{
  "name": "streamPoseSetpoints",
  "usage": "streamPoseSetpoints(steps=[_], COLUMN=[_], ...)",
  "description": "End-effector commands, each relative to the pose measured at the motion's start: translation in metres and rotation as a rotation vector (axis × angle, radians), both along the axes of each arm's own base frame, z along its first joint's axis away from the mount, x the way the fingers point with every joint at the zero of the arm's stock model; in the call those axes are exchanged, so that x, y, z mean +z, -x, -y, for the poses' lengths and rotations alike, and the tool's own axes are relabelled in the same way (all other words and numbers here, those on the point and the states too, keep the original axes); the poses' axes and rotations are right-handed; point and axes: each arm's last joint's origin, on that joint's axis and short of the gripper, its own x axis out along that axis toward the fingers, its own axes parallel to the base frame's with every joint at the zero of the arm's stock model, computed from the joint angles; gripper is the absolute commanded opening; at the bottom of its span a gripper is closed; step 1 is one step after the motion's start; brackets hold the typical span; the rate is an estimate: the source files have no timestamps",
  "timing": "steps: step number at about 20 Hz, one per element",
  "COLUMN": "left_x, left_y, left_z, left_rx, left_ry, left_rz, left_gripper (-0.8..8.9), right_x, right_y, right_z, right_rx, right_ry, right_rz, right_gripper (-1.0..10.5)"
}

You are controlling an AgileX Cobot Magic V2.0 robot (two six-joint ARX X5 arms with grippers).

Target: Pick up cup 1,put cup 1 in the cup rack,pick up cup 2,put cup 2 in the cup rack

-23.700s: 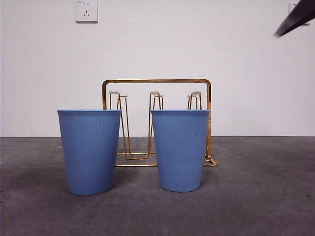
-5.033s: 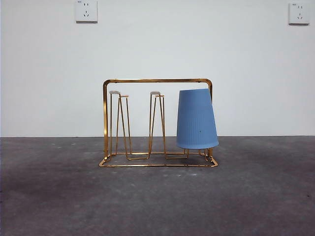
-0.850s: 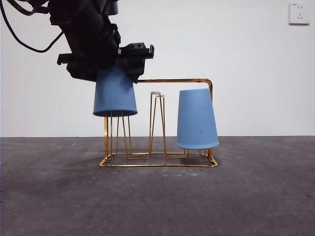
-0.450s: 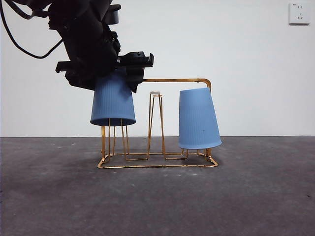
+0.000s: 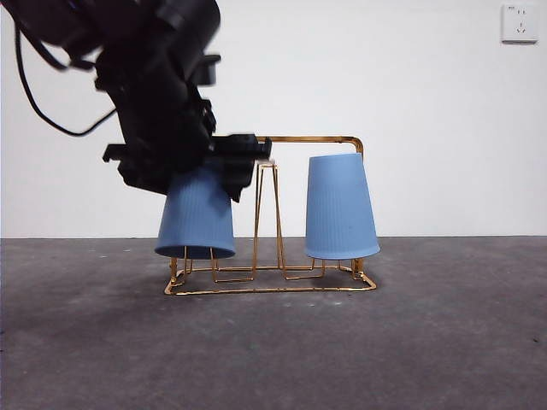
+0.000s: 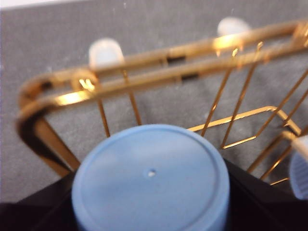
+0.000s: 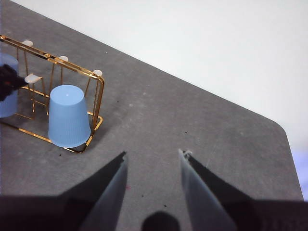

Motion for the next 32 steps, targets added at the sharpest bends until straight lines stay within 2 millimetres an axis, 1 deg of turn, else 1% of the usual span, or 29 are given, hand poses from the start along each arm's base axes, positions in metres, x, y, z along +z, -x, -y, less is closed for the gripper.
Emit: streamPoseSetpoints(steps=[1, 6, 7, 8, 9, 10, 11, 18, 25, 29, 32], left_x=[-0.014, -0.017, -0.017, -0.017, -0.018, -0.018, -0.019, -0.027, -0.031, -0.019, 0.001], left_y=[0.0, 0.0, 0.0, 0.0, 0.0, 0.0, 0.001, 0.006, 0.014, 0.024, 0.036], left_z=[-0.001, -0.001, -0.001, -0.002, -0.002, -0.001, -0.002, -0.007, -0.008, -0.014, -0.022], left_rx=[0.017, 0.019, 0.011, 0.002, -0.004, -0.014, -0.017, -0.065, -0.137, -0.138, -0.155], left_ry=[-0.006, -0.012, -0.007, 0.0, 0.001, 0.004, 0.0, -0.027, -0.002, -0.016, -0.002], left_rz=[-0.059, -0.075, -0.078, -0.083, -0.089, -0.096, -0.105, -0.234, -0.358, -0.402, -0.427], left_gripper=[-0.05, 0.12, 1.02, 2.63, 4.64, 5.51, 5.63, 5.63, 5.63, 5.63, 5.63], right_x=[0.001, 0.001, 0.001, 0.001, 0.001, 0.001, 0.001, 0.0, 0.0, 0.0, 0.0], right_y=[0.0, 0.0, 0.0, 0.0, 0.0, 0.0, 0.0, 0.0, 0.0, 0.0, 0.0], right_z=[0.0, 0.0, 0.0, 0.0, 0.0, 0.0, 0.0, 0.0, 0.0, 0.0, 0.0], right_rx=[0.0, 0.0, 0.0, 0.0, 0.0, 0.0, 0.0, 0.0, 0.0, 0.0, 0.001], right_ry=[-0.019, -0.018, -0.018, -0.018, -0.018, -0.018, -0.017, -0.013, -0.008, -0.008, -0.01], right_rz=[0.004, 0.004, 0.004, 0.004, 0.004, 0.004, 0.003, -0.001, -0.006, -0.006, -0.007], right_gripper=[1.9, 1.9, 1.9, 1.9, 1.9, 1.9, 1.9, 1.9, 1.9, 1.9, 1.9])
